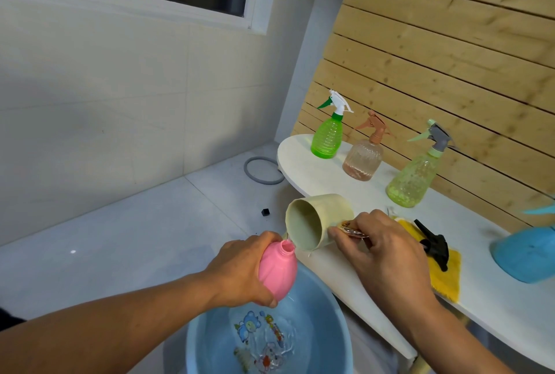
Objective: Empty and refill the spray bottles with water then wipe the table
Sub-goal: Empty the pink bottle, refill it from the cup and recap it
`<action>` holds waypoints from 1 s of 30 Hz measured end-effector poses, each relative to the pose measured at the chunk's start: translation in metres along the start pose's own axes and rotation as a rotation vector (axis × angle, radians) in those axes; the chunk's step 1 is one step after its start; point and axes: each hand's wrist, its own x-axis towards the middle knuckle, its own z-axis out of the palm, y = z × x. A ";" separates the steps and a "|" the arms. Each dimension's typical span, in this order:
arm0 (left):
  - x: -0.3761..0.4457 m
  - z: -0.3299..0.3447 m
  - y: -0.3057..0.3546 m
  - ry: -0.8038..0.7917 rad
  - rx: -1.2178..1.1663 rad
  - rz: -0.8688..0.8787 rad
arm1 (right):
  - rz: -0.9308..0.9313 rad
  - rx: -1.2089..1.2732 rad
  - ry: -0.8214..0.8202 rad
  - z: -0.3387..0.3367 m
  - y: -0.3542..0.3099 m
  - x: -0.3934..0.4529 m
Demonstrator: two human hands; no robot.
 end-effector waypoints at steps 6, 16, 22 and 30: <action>0.000 0.000 0.000 -0.009 -0.004 0.003 | -0.026 -0.028 0.028 -0.002 -0.002 -0.001; 0.001 0.001 0.000 -0.004 -0.008 -0.008 | -0.076 -0.080 0.038 -0.002 -0.003 -0.003; 0.000 0.001 0.001 -0.009 -0.014 -0.009 | -0.128 -0.126 0.071 0.001 0.000 -0.003; -0.001 0.000 0.002 -0.008 -0.007 -0.007 | -0.194 -0.132 0.118 0.003 0.001 -0.004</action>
